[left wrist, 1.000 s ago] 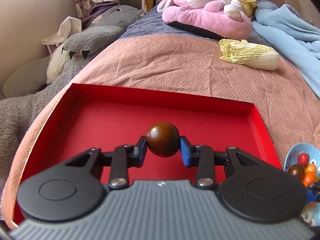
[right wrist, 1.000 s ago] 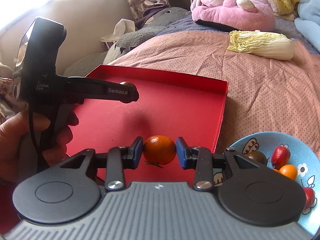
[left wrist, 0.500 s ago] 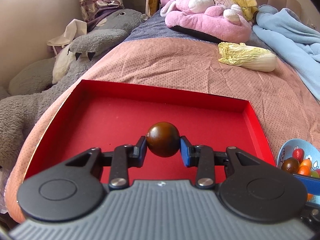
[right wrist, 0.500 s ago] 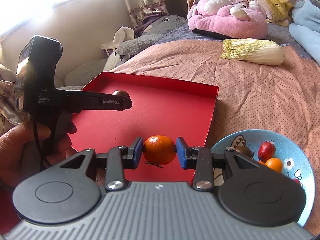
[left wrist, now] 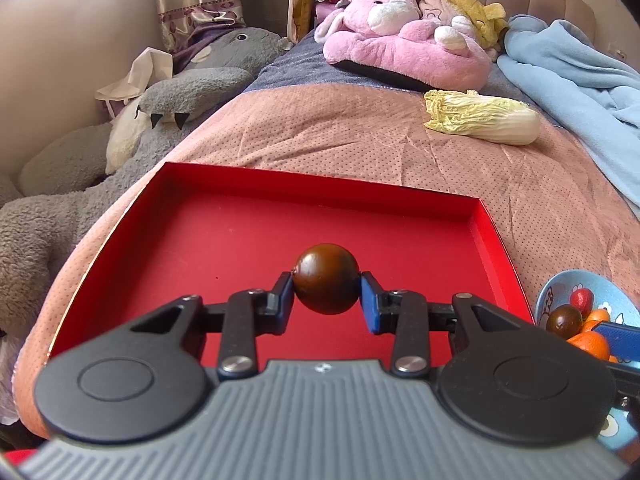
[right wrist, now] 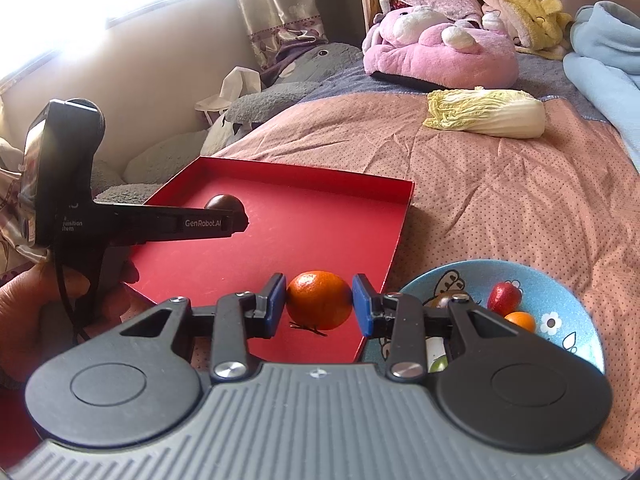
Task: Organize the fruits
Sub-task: 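Lift both held tomatoes from the tray and carry them over the blue plate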
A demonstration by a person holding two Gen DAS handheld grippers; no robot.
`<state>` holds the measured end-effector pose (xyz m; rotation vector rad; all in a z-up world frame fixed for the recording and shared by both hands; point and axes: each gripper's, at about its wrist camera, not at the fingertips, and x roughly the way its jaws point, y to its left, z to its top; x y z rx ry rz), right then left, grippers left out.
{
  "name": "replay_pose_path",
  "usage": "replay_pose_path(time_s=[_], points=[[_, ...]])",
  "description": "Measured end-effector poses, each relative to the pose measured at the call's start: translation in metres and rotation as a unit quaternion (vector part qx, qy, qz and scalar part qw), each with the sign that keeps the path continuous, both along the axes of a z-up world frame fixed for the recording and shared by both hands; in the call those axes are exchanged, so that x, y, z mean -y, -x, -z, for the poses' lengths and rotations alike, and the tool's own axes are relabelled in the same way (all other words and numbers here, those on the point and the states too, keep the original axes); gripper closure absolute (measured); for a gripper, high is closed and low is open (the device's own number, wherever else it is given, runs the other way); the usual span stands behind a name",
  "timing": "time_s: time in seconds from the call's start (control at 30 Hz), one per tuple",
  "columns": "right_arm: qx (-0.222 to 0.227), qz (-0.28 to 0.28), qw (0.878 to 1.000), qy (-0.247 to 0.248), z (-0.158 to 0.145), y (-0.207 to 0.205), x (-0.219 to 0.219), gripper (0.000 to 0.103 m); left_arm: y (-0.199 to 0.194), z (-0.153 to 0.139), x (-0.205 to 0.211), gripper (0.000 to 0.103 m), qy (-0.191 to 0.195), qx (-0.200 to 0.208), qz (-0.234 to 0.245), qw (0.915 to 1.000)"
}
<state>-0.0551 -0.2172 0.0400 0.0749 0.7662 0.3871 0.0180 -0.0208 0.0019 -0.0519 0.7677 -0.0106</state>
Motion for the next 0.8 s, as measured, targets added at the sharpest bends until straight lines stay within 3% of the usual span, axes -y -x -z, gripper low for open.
replay_pose_path(time_s=[0.4, 0.8], points=[[0.008, 0.061, 0.998, 0.000, -0.001, 0.015, 0.059, 0.061, 0.010, 0.000, 0.015, 0.064, -0.008, 0.007, 0.018, 0.9998], [-0.009, 0.127, 0.992, 0.014, 0.018, 0.036, 0.119, 0.061, 0.024, -0.001, 0.036, 0.064, -0.013, 0.017, 0.049, 0.9986]])
